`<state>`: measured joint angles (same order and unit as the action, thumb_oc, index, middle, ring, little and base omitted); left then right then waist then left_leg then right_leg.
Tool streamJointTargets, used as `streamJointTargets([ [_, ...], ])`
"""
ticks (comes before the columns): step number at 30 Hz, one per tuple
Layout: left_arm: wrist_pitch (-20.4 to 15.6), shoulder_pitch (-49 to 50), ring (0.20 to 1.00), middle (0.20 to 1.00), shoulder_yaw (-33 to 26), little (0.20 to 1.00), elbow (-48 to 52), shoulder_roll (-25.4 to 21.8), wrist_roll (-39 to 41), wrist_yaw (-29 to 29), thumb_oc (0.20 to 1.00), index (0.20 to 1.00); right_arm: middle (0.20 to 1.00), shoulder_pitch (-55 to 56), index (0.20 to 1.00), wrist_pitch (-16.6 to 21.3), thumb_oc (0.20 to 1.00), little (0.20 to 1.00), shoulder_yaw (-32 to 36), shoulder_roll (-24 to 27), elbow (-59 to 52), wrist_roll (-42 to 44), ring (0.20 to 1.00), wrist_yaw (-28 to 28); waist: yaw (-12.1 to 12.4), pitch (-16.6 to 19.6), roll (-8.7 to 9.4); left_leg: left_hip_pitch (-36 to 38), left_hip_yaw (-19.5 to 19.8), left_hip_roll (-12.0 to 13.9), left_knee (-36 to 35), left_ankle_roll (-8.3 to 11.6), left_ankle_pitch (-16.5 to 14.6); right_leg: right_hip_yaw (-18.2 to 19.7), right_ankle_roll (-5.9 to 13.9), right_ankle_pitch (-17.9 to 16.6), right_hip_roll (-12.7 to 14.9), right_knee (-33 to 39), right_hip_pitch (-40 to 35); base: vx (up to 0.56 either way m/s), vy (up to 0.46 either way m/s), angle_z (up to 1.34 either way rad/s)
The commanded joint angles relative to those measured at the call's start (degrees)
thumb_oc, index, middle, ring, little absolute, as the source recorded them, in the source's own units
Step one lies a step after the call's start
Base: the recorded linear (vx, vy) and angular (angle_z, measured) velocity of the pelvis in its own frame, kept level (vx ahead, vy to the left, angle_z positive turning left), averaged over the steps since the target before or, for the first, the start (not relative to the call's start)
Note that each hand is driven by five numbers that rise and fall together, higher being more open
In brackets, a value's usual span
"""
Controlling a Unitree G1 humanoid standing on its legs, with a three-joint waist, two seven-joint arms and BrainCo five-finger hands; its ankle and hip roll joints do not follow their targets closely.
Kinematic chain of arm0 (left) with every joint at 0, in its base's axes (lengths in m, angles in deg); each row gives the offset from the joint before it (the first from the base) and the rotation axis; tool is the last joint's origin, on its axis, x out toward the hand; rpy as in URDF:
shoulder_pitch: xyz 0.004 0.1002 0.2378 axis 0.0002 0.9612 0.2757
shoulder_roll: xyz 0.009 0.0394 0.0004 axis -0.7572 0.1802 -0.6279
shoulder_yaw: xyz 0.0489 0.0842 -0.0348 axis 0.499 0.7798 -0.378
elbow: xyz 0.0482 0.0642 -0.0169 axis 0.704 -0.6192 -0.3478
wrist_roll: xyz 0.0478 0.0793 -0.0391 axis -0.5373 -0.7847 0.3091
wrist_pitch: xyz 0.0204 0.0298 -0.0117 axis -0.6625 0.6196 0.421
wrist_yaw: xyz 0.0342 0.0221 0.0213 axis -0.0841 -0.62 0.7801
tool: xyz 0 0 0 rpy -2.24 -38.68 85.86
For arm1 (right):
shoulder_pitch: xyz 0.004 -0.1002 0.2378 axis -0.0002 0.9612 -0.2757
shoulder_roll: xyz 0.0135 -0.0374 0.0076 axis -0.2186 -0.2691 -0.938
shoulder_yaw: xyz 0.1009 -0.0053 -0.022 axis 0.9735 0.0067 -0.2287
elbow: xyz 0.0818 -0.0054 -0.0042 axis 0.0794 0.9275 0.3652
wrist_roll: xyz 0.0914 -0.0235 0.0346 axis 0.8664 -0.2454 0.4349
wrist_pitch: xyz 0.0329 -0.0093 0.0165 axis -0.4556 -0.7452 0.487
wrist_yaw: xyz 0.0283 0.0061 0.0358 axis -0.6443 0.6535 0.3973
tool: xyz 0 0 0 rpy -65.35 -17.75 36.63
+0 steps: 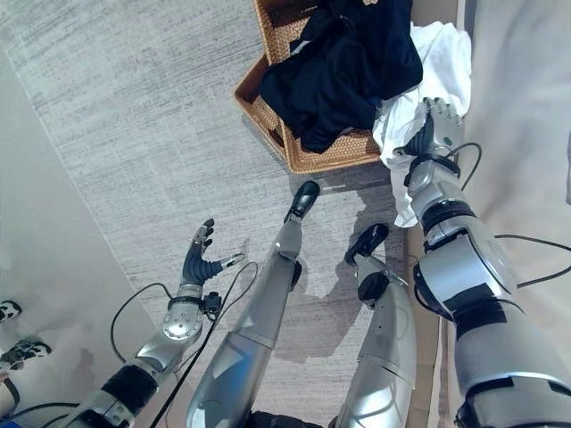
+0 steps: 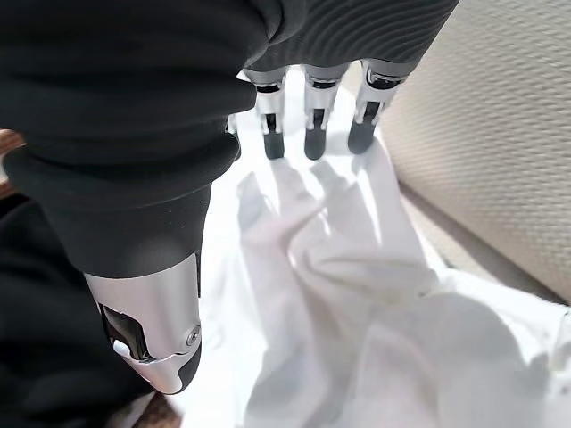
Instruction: Pick up clothes into the bucket
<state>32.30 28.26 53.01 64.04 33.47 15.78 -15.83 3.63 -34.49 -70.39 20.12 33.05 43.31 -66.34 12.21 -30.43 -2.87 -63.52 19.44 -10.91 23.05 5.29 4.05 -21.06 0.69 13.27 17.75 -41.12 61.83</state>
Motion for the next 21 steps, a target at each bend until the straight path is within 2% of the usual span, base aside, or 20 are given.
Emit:
streamJointTargets([
  [1, -0.8, 0.7, 1.000, 1.000, 1.0, 1.000, 3.1, -0.2, 1.1, 1.2, 1.000, 1.000, 1.000, -1.5, 1.000, -0.7, 1.000, 1.000, -0.4, 5.9, 2.4, 1.6, 1.000, -2.2, -0.5, 0.6, -4.51, 1.3, -4.2, -0.3, 1.8, -5.53, -5.9, 4.5, 6.44, -1.5, 1.5, -0.1, -2.3, 0.02, 0.031, 0.05],
  [11, -1.2, 0.1, 1.000, 1.000, 2.3, 1.000, 7.2, -0.7, 0.3, 0.6, 1.000, 1.000, 1.000, 0.3, 1.000, -1.3, 1.000, 1.000, 0.8, 10.1, 3.5, 1.3, 1.000, -2.7, 0.4, 0.6, -6.67, -1.6, -4.9, -1.3, 3.4, -5.92, -6.3, 5.7, 6.50, -0.9, 2.3, -1.7, 0.8, 0.01, 0.014, 0.02],
  [13, -1.4, 0.1, 1.000, 1.000, 2.1, 1.000, 7.7, -0.7, 0.2, 0.4, 1.000, 1.000, 0.837, 0.5, 0.837, -1.1, 0.837, 0.837, 0.9, 11.5, 3.4, 1.5, 0.837, -2.4, 0.1, 0.6, -7.15, -2.7, -5.1, -1.8, 4.1, -5.96, -6.2, 6.8, 6.27, -0.8, 2.4, -2.5, 2.0, 0.02, 0.034, 0.06],
  [15, -1.6, 0.0, 1.000, 1.000, 1.9, 1.000, 8.1, -0.8, 0.2, 0.5, 1.000, 1.000, 0.598, 0.4, 0.598, -0.9, 0.598, 0.598, 0.8, 12.0, 3.3, 1.6, 0.598, -2.1, 0.0, 0.6, -7.17, -3.1, -5.2, -1.9, 4.0, -5.94, -6.2, 7.2, 6.14, -0.7, 2.5, -2.6, 2.6, 0.01, 0.026, 0.07],
  [16, -1.7, 0.0, 1.000, 1.000, 1.8, 1.000, 8.3, -0.8, 0.2, 0.5, 1.000, 1.000, 0.598, 0.3, 0.598, -0.8, 0.598, 0.598, 0.7, 12.2, 3.3, 1.7, 0.598, -1.9, 0.0, 0.6, -7.17, -3.3, -5.3, -1.9, 4.1, -5.95, -6.2, 7.4, 6.08, -0.6, 2.5, -2.8, 3.0, 0.00, 0.000, 0.00],
  [17, -1.6, -0.1, 1.000, 1.000, 1.6, 1.000, 8.3, -0.9, 0.3, 0.5, 1.000, 1.000, 0.636, 0.2, 0.636, -0.7, 0.636, 0.636, 0.6, 12.4, 3.2, 1.9, 0.636, -1.8, 0.0, 0.6, -7.14, -3.6, -5.4, -2.0, 4.3, -5.93, -6.2, 7.6, 6.00, -0.6, 2.5, -2.8, 3.2, 0.00, 0.000, 0.00],
  [18, -1.7, -0.1, 1.000, 1.000, 1.5, 1.000, 8.6, -0.9, 0.3, 0.6, 1.000, 1.000, 0.586, 0.2, 0.586, -0.7, 0.586, 0.586, 0.6, 12.6, 3.2, 1.9, 0.586, -1.7, 0.0, 0.6, -7.08, -3.8, -5.5, -2.1, 4.4, -5.94, -6.3, 7.8, 5.92, -0.5, 2.5, -2.8, 3.4, 0.00, 0.000, 0.00],
  [19, -1.6, -0.1, 1.000, 1.000, 1.4, 1.000, 8.8, -1.0, 0.3, 0.7, 1.000, 1.000, 0.429, 0.0, 0.429, -0.6, 0.429, 0.429, 0.5, 12.8, 3.1, 2.1, 0.429, -1.7, -0.1, 0.6, -7.06, -4.1, -5.6, -2.1, 4.4, -5.96, -6.3, 7.9, 5.84, -0.4, 2.5, -2.8, 3.6, 0.00, 0.000, 0.00],
  [20, -1.7, -0.1, 1.000, 1.000, 1.3, 1.000, 9.0, -1.0, 0.4, 0.8, 1.000, 1.000, 0.200, -0.1, 0.200, -0.6, 0.200, 0.200, 0.4, 12.9, 3.2, 2.2, 0.200, -1.7, -0.1, 0.6, -7.01, -4.4, -5.7, -2.2, 4.7, -5.98, -6.4, 8.1, 5.76, -0.4, 2.5, -2.9, 3.9, 0.00, 0.000, 0.00],
  [21, -1.6, 0.0, 1.000, 1.000, 1.2, 1.000, 9.2, -1.1, 0.3, 0.9, 1.000, 1.000, 0.200, -0.3, 0.200, -0.6, 0.200, 0.200, 0.3, 12.9, 3.2, 2.2, 0.200, -1.7, -0.2, 0.6, -6.96, -4.7, -5.7, -2.2, 4.9, -6.01, -6.4, 8.2, 5.67, -0.5, 2.4, -3.0, 4.3, 0.00, 0.000, 0.00],
])
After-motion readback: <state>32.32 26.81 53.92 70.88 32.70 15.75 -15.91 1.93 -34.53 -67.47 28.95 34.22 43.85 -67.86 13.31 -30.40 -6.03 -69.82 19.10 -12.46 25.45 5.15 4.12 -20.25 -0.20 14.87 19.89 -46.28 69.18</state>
